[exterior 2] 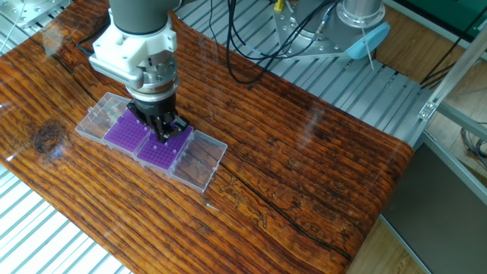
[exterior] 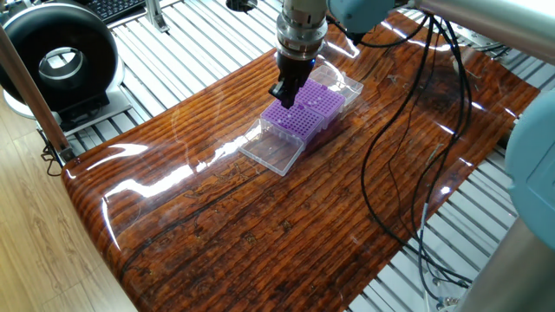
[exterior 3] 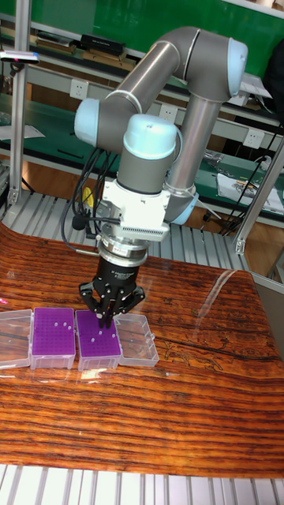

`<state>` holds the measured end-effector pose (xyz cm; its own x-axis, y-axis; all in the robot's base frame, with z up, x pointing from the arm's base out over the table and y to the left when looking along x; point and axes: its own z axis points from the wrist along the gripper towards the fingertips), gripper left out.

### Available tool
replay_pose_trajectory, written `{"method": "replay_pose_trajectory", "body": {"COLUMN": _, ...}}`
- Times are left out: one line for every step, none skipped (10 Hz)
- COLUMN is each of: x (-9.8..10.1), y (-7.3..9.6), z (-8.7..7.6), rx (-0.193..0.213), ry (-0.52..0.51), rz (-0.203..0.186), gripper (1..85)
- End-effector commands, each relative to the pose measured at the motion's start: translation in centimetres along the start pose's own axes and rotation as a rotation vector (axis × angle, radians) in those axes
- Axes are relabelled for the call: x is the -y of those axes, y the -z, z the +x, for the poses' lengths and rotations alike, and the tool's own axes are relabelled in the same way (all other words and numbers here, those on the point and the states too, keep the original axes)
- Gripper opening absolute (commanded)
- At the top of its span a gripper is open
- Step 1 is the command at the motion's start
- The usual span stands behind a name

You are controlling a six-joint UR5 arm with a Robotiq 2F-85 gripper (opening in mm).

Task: Transfer all small pipette tips from one holder to another

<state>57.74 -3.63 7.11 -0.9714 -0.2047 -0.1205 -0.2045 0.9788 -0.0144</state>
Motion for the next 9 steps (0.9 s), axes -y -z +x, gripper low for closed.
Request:
{"method": "replay_pose_trajectory", "body": {"x": 0.22, "y": -0.75, "z": 0.24, "rx": 0.016, "ry": -0.002, "rz": -0.011, "gripper": 17.7}}
{"method": "replay_pose_trajectory", "body": {"x": 0.28, "y": -0.81, "z": 0.33, "rx": 0.016, "ry": 0.0, "rz": -0.011, "gripper": 17.7}}
{"method": "replay_pose_trajectory", "body": {"x": 0.23, "y": -1.04, "z": 0.37, "rx": 0.02, "ry": 0.0, "rz": -0.01, "gripper": 17.7}}
{"method": "replay_pose_trajectory", "body": {"x": 0.16, "y": -1.17, "z": 0.38, "rx": 0.022, "ry": 0.002, "rz": -0.013, "gripper": 17.7}}
{"method": "replay_pose_trajectory", "body": {"x": 0.1, "y": -1.16, "z": 0.4, "rx": 0.022, "ry": 0.002, "rz": -0.013, "gripper": 18.3}}
{"method": "replay_pose_trajectory", "body": {"x": -0.05, "y": -1.18, "z": 0.51, "rx": 0.021, "ry": 0.002, "rz": -0.013, "gripper": 19.0}}
{"method": "replay_pose_trajectory", "body": {"x": -0.16, "y": -1.22, "z": 0.56, "rx": 0.021, "ry": 0.002, "rz": -0.013, "gripper": 19.3}}
{"method": "replay_pose_trajectory", "body": {"x": -0.15, "y": -1.25, "z": 0.58, "rx": 0.021, "ry": 0.005, "rz": -0.013, "gripper": 19.3}}
{"method": "replay_pose_trajectory", "body": {"x": -0.11, "y": -1.37, "z": 0.6, "rx": 0.023, "ry": 0.011, "rz": -0.017, "gripper": 19.3}}
